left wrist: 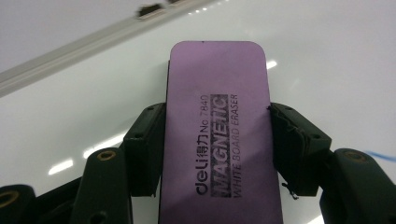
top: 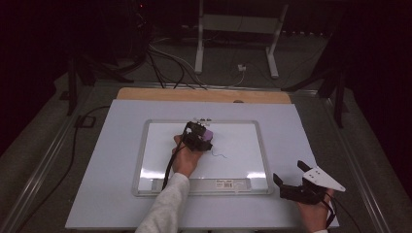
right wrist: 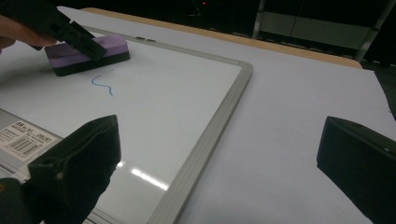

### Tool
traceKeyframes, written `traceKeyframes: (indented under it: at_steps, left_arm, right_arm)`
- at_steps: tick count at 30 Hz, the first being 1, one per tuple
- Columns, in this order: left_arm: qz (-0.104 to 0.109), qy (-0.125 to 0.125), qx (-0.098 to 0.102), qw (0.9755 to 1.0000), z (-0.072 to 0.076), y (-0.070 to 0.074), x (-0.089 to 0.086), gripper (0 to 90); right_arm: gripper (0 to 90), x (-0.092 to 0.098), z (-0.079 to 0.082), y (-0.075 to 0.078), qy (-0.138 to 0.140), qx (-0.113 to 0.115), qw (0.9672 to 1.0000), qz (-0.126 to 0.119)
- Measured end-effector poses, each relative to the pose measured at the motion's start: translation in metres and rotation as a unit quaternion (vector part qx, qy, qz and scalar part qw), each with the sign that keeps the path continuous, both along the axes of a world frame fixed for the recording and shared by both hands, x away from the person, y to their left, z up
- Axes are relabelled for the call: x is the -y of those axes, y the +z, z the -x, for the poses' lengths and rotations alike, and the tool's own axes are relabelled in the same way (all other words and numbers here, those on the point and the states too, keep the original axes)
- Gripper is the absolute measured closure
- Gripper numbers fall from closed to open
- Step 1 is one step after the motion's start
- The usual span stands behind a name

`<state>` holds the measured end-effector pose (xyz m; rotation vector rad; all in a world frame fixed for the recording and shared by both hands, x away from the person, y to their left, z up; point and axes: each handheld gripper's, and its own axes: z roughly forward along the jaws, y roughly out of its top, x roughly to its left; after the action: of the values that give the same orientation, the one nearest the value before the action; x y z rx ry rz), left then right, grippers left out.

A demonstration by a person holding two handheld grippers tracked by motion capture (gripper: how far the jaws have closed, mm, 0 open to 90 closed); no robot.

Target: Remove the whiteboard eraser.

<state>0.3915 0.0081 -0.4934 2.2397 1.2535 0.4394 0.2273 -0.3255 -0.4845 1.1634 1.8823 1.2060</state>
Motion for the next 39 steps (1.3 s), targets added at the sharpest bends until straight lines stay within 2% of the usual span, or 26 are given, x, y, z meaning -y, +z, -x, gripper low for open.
traceKeyframes:
  at_steps: [5,8,12,14,16,18,20,22,24,26,29,30,33,36,39]
  left_arm:
    - [0.005,-0.052,-0.006,0.9986,0.016,0.001,0.008,41.8]
    - [0.002,-0.057,-0.003,0.9983,0.016,0.0,0.005,41.8]
    - [-0.016,-0.029,0.012,0.9994,0.008,0.0,-0.005,41.7]
    - [-0.03,0.0,0.023,0.9993,0.003,-0.001,-0.014,41.7]
    - [-0.029,0.023,0.024,0.999,-0.002,-0.001,-0.021,41.7]
    - [-0.019,0.029,0.017,0.9992,-0.004,-0.001,-0.023,41.7]
    - [-0.027,0.031,0.02,0.999,-0.002,-0.001,-0.021,41.7]
    - [-0.005,0.02,0.005,0.9998,0.0,-0.001,-0.017,41.7]
    - [-0.001,0.002,0.003,1.0,0.005,-0.001,-0.008,41.7]
    - [0.005,-0.026,-0.001,0.9996,0.011,-0.001,0.003,41.7]
    - [0.008,-0.066,0.002,0.9978,0.022,-0.001,0.018,41.7]
    - [0.01,-0.083,0.004,0.9965,0.026,-0.001,0.024,41.7]
    - [0.011,-0.11,0.001,0.9939,0.032,-0.001,0.031,41.7]
    - [0.01,-0.112,0.001,0.9936,0.033,0.0,0.028,41.8]
    - [0.005,-0.092,0.003,0.9958,0.031,0.0,0.021,41.7]
  right_arm:
    - [0.0,-0.001,0.0,0.0,0.001,0.001,1.0,0.001]
    - [0.0,-0.001,0.001,0.0,0.0,0.001,1.0,0.001]
    - [0.0,0.001,0.001,0.0,-0.001,0.002,1.0,0.0]
    - [0.0,0.001,0.001,0.0,-0.001,0.001,1.0,-0.001]
    - [0.0,0.001,0.001,0.0,-0.001,0.001,1.0,0.0]
    - [0.0,0.0,0.001,0.0,0.0,0.002,1.0,0.0]
    - [0.0,0.0,0.001,0.0,0.0,0.002,1.0,0.0]
    - [0.0,0.0,0.001,0.0,-0.001,0.001,1.0,0.0]
    - [0.0,0.0,0.001,0.0,0.0,0.001,1.0,0.001]
    - [0.0,-0.001,0.001,0.0,0.0,0.001,1.0,0.001]
    - [0.0,-0.001,0.001,0.0,0.0,0.001,1.0,0.002]
    - [0.0,-0.001,0.001,0.0,0.0,0.001,1.0,0.002]
    - [0.0,0.0,0.001,0.0,0.0,0.001,1.0,0.001]
    - [0.0,0.0,0.001,0.0,0.0,0.001,1.0,0.0]
    - [0.0,0.001,0.001,0.0,0.0,0.001,1.0,0.0]
